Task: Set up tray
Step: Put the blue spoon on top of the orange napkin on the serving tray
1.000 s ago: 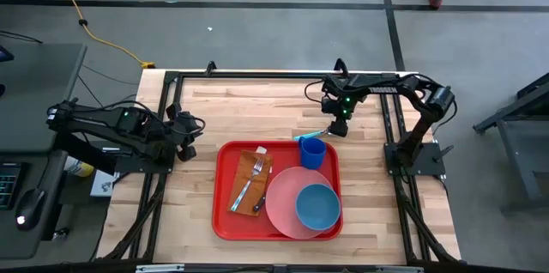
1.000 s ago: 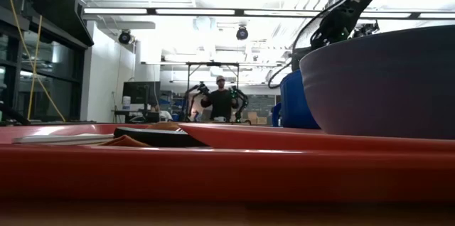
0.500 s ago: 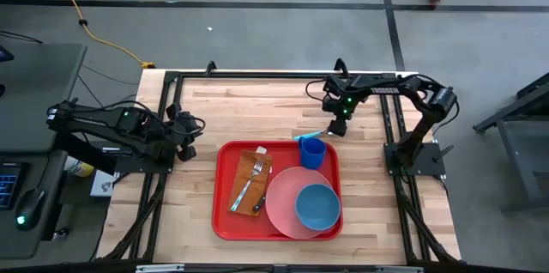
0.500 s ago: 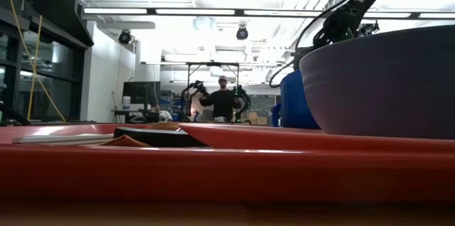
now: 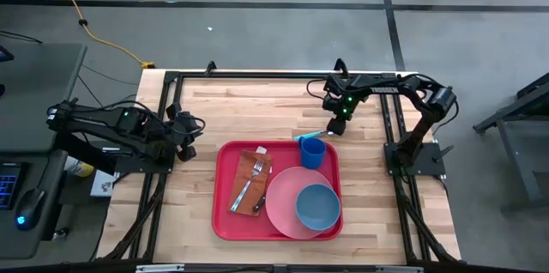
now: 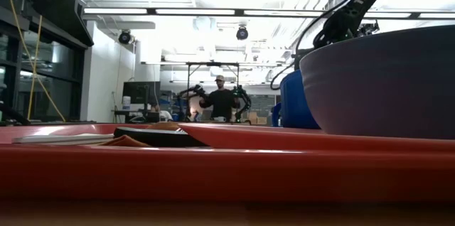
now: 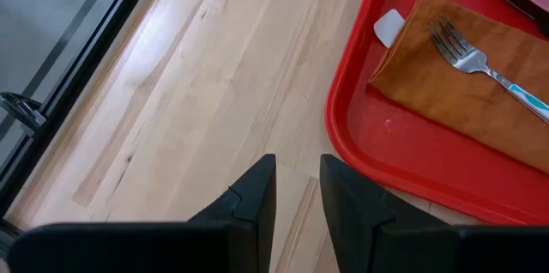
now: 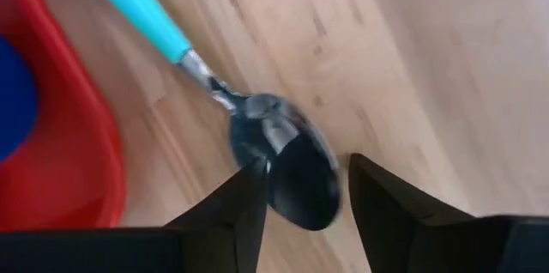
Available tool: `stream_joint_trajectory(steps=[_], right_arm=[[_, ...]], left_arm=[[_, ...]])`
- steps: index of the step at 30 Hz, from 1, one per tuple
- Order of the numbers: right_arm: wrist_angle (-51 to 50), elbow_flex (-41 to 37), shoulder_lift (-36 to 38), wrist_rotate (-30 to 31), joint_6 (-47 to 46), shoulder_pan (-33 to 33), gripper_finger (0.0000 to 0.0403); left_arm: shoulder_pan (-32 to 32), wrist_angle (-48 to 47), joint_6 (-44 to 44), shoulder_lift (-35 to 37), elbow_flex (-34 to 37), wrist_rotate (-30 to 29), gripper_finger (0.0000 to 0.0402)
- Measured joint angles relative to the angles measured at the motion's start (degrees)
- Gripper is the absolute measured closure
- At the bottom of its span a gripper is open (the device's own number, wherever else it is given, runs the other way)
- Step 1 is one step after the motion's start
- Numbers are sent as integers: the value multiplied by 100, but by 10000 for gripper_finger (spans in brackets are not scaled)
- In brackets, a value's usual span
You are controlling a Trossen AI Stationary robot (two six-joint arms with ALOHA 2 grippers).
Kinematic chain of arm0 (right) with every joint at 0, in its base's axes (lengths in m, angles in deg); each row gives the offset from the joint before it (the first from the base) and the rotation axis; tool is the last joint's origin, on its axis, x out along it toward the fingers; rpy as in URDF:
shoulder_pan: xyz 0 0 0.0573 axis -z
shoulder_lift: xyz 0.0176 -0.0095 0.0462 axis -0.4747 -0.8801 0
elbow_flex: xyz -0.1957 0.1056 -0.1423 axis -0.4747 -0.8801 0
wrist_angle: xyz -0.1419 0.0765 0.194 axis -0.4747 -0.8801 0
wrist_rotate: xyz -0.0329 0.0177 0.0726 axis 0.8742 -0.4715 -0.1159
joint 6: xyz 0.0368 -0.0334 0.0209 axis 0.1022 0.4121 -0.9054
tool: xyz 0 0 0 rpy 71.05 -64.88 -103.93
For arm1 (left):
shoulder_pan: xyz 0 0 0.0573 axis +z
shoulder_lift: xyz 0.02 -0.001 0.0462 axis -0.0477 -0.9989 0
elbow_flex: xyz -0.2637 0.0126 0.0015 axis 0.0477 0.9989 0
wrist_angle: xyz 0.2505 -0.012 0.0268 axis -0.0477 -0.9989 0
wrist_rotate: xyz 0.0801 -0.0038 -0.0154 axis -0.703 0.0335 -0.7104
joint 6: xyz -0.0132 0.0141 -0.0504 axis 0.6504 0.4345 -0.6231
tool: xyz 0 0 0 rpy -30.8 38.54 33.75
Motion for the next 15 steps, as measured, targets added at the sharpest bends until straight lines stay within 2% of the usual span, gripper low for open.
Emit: stream_joint_trajectory(steps=[15], right_arm=[[-56,-12,-5,-163,-287,-9,268]], left_arm=[[0,-149,22,0,0,0,277]])
